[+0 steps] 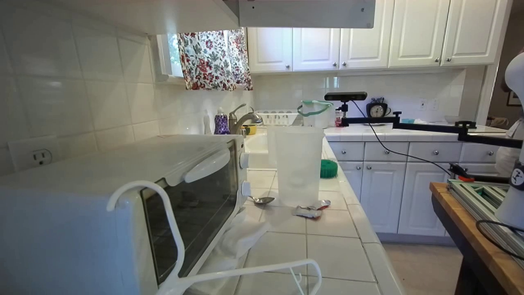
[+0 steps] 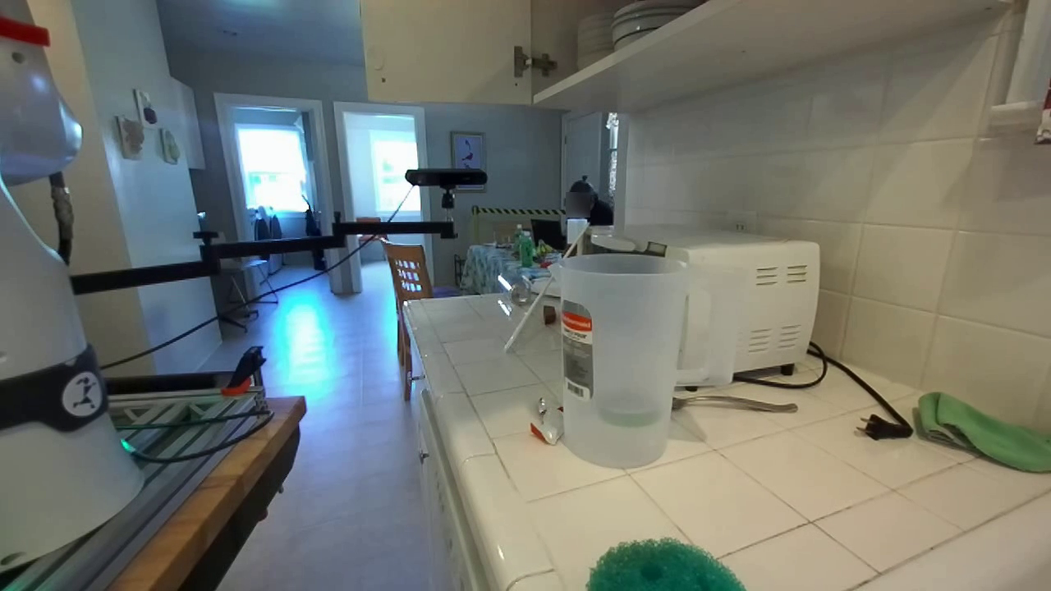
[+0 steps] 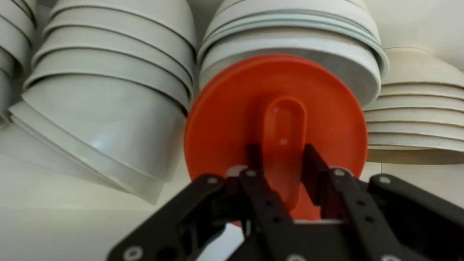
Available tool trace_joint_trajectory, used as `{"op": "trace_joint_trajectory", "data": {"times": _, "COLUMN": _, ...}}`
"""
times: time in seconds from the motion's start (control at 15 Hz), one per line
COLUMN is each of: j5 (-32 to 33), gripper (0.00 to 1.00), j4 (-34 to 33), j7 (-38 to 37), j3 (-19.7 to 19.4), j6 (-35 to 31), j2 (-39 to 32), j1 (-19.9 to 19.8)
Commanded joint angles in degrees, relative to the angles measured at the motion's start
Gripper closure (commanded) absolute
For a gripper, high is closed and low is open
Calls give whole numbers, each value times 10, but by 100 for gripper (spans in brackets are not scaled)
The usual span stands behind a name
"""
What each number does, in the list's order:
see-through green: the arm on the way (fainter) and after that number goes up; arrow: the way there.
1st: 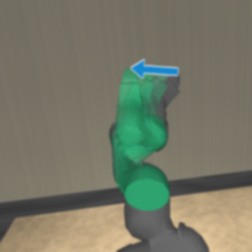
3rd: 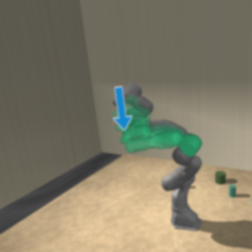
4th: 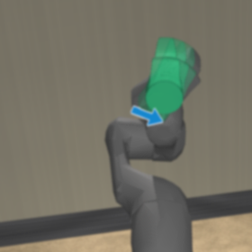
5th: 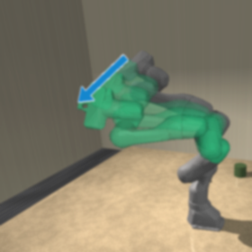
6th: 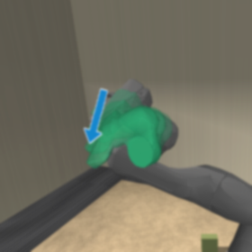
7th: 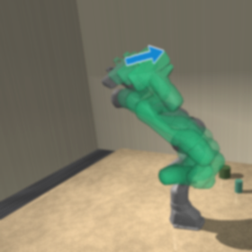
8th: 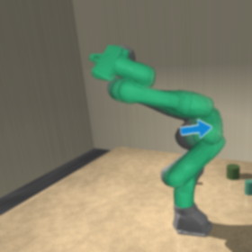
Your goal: Place the red lid on the bottom shelf of the open cabinet
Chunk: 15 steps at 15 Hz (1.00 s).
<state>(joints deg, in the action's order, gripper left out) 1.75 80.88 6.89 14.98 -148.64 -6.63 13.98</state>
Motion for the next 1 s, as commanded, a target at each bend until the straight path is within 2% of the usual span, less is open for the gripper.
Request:
{"op": "trace_joint_trajectory", "data": {"times": 0.0, "j5": -3, "gripper": 92, "j4": -46, "j7": 33, "j3": 8, "j6": -5, "j2": -34, "j1": 2}}
{"op": "trace_joint_trajectory", "data": {"times": 0.93, "j5": 1, "gripper": 92, "j4": -109, "j7": 35, "j3": 24, "j6": 4, "j2": -95, "j1": 3}}
